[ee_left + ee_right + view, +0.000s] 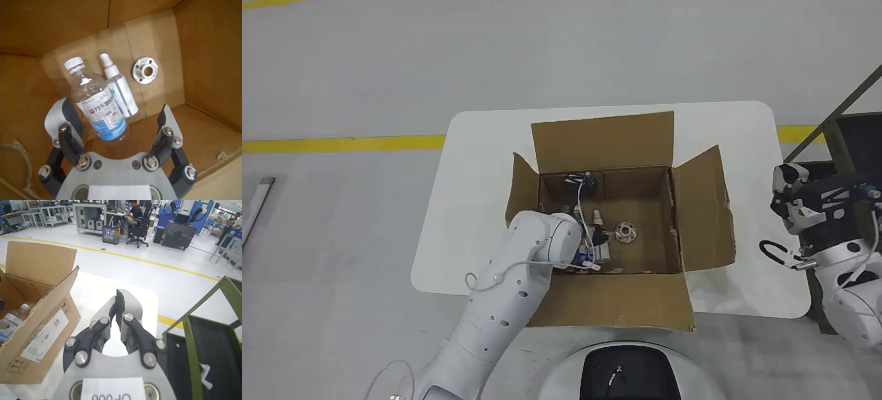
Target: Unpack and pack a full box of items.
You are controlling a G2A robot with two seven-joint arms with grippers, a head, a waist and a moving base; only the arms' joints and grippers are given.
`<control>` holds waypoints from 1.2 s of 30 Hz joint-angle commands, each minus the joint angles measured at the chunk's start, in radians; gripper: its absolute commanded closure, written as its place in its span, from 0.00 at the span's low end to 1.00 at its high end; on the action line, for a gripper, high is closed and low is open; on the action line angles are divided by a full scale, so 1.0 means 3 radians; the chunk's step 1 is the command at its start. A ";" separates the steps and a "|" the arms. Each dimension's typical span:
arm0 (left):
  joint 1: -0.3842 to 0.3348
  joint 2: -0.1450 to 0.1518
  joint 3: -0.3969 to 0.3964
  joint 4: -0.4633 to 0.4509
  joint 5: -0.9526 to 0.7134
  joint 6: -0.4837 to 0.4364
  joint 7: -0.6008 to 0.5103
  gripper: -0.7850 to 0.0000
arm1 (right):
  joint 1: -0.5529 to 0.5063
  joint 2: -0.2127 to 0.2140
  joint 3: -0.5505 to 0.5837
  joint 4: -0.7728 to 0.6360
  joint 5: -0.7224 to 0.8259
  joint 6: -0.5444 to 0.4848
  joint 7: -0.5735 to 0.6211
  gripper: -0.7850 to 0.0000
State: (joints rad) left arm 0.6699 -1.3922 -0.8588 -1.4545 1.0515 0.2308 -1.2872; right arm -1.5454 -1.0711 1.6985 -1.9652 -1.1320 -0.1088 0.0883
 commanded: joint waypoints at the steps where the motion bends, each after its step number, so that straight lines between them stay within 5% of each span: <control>1: -0.0042 -0.0020 0.0042 0.0084 0.0021 0.0049 -0.0058 0.00 | 0.0017 -0.0004 -0.0008 -0.0013 0.0044 -0.0020 0.0034 1.00; 20: -0.0140 -0.0088 0.0127 0.0351 0.0076 0.0094 -0.0063 0.00 | 0.0237 -0.0035 -0.0004 -0.0010 0.0593 -0.0120 0.0419 1.00; 36: -0.0198 -0.0121 0.0237 0.0528 0.0551 0.0013 -0.0204 0.00 | 0.0275 -0.0049 -0.0075 0.0009 0.0414 -0.0134 0.0442 1.00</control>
State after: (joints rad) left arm 0.6123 -1.4266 -0.7920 -1.2994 1.2100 0.2385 -1.3437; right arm -1.4630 -1.0855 1.6757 -1.9634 -1.0060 -0.1485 0.2208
